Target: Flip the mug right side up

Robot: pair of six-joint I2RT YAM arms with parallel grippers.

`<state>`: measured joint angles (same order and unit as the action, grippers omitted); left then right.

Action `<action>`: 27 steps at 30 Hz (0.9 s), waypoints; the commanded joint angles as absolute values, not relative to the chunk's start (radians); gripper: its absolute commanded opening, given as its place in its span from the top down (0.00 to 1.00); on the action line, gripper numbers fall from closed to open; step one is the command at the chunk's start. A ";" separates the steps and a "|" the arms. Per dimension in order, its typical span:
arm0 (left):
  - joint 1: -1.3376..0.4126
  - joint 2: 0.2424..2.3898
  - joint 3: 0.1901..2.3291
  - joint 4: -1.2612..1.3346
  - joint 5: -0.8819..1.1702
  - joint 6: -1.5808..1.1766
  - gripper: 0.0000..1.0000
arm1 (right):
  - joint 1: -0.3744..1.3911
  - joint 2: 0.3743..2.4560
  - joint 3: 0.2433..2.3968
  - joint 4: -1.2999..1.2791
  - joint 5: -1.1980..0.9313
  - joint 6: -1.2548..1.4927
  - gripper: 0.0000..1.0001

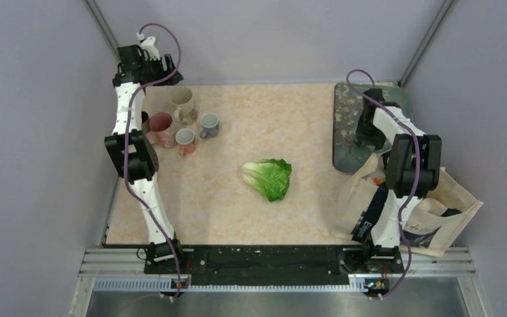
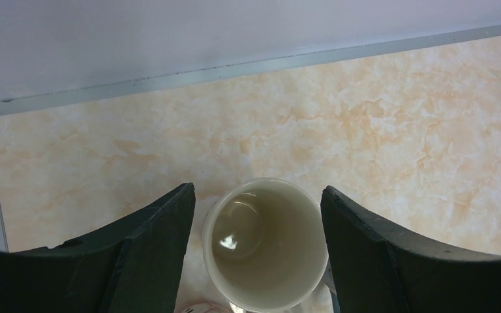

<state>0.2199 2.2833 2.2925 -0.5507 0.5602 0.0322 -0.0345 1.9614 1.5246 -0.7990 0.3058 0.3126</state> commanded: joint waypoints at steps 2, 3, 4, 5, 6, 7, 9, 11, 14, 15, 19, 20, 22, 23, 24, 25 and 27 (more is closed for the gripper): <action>0.216 2.246 2.298 -0.495 0.571 0.042 0.24 | -0.047 1.819 1.361 -0.478 0.283 0.323 0.44; 0.216 2.243 2.299 -0.494 0.566 0.042 0.24 | -0.050 1.817 1.342 -0.445 0.290 0.316 0.44; 0.215 2.243 2.299 -0.491 0.564 0.043 0.24 | -0.052 1.816 1.327 -0.405 0.292 0.309 0.44; 0.214 2.240 2.299 -0.491 0.562 0.043 0.24 | -0.054 1.815 1.313 -0.367 0.287 0.304 0.44; 0.213 2.238 2.297 -0.492 0.560 0.045 0.24 | -0.058 1.816 1.302 -0.333 0.278 0.300 0.44; 0.211 2.236 2.298 -0.495 0.557 0.047 0.24 | -0.061 1.817 1.297 -0.303 0.271 0.295 0.44; 0.206 2.229 2.296 -0.500 0.553 0.056 0.24 | -0.065 1.831 1.297 -0.263 0.268 0.296 0.46; 0.203 2.225 2.295 -0.503 0.547 0.062 0.24 | -0.069 1.849 1.301 -0.243 0.266 0.295 0.48; 0.200 2.217 2.295 -0.505 0.537 0.067 0.24 | -0.069 1.874 1.312 -0.229 0.271 0.295 0.52; 0.199 2.215 2.295 -0.505 0.536 0.071 0.24 | -0.070 1.879 1.313 -0.217 0.273 0.294 0.53; 0.198 2.208 2.294 -0.512 0.532 0.079 0.24 | -0.075 1.900 1.312 -0.172 0.274 0.291 0.58; 0.197 2.206 2.293 -0.512 0.530 0.081 0.25 | -0.076 1.909 1.317 -0.172 0.278 0.292 0.59; 0.197 2.202 2.293 -0.512 0.526 0.083 0.25 | -0.080 1.921 1.327 -0.170 0.297 0.297 0.60; 0.195 2.201 2.293 -0.513 0.526 0.085 0.25 | -0.081 1.927 1.326 -0.166 0.305 0.302 0.61; 0.196 2.197 2.293 -0.514 0.525 0.087 0.25 | -0.081 1.929 1.325 -0.159 0.312 0.304 0.61; 0.195 2.196 2.293 -0.515 0.525 0.088 0.24 | -0.081 1.932 1.324 -0.158 0.323 0.314 0.61; 0.193 2.192 2.293 -0.516 0.523 0.089 0.24 | -0.081 1.931 1.314 -0.152 0.364 0.343 0.62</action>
<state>0.1974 2.2765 2.2925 -0.5430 0.5293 0.0727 -0.0696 1.9224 1.2945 -0.2134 0.2874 0.3004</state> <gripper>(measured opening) 0.756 0.388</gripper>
